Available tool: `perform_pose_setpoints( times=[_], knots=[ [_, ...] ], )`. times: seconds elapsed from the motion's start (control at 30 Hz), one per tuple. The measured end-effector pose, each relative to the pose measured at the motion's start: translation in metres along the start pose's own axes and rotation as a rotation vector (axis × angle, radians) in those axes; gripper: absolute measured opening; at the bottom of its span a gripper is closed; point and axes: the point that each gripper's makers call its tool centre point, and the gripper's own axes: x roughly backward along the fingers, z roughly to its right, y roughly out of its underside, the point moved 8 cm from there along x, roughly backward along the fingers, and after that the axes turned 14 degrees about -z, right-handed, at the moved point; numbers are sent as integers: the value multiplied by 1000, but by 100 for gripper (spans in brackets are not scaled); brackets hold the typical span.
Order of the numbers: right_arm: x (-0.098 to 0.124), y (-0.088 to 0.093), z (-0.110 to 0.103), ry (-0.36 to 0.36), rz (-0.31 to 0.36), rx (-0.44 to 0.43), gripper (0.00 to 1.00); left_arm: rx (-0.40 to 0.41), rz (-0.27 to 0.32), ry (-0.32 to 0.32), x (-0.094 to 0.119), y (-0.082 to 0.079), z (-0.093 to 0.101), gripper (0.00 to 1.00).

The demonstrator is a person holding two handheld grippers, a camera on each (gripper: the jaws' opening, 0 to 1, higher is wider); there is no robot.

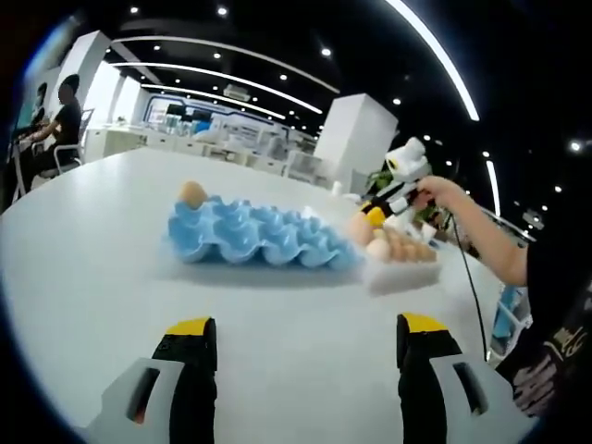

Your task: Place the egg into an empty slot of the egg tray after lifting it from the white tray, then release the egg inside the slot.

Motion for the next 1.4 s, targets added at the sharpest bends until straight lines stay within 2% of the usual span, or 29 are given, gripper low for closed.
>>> perform_pose_setpoints(
  times=[0.4, 0.6, 1.0, 1.13, 1.4],
  knots=[
    [4, -21, -10, 6, 30, 3, 26, -20, 27, 40, 1, -3, -1, 81],
    [4, -46, -18, -8, 66, 23, 26, -51, 51, 56, 4, -10, -2, 82],
    [-13, -98, -34, -45, 100, 103, 26, -51, 59, 65, 7, -8, -4, 83],
    [-14, -111, -52, -54, 116, 131, 26, -46, 59, 66, 7, -6, -4, 83],
    [-24, -146, -65, -90, 155, 183, 26, -42, 62, 63, 8, -6, -2, 83]
  ],
)
